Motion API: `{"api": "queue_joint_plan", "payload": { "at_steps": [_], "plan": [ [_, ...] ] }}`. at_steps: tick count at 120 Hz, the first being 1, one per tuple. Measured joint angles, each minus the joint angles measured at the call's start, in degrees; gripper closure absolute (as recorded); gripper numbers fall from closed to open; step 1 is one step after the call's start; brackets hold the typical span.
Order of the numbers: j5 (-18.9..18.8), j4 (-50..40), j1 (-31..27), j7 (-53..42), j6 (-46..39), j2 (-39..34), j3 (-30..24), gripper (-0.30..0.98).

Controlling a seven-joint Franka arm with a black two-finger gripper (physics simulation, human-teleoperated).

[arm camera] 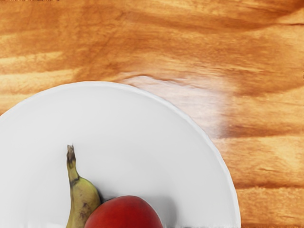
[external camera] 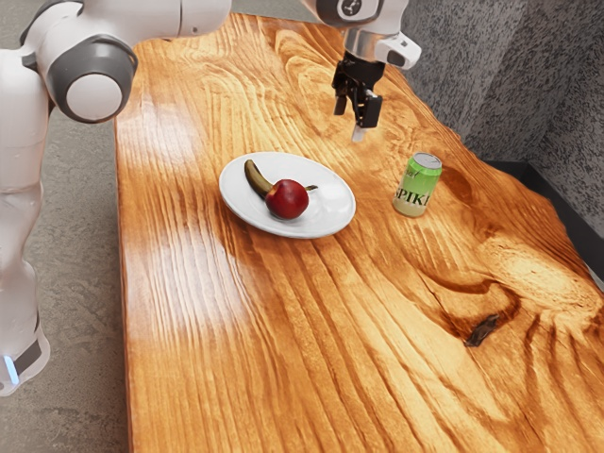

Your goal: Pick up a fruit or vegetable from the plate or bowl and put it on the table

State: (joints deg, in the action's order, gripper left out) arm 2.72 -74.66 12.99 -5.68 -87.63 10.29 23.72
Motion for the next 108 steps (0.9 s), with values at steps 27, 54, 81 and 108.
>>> {"api": "queue_joint_plan", "payload": {
  "at_steps": [27,54,81,108],
  "plan": [
    [0.38,0.02,0.05,-2.74,0.25,0.02,0.16,0.00],
    [2.02,1.43,-0.19,-4.64,0.20,-0.68,0.28,0.00],
    [-0.05,0.78,0.34,-6.05,0.34,0.34,-2.33,0.00],
    [-3.40,-0.76,0.22,-12.04,4.52,-0.77,-2.58,0.00]
  ]
}}
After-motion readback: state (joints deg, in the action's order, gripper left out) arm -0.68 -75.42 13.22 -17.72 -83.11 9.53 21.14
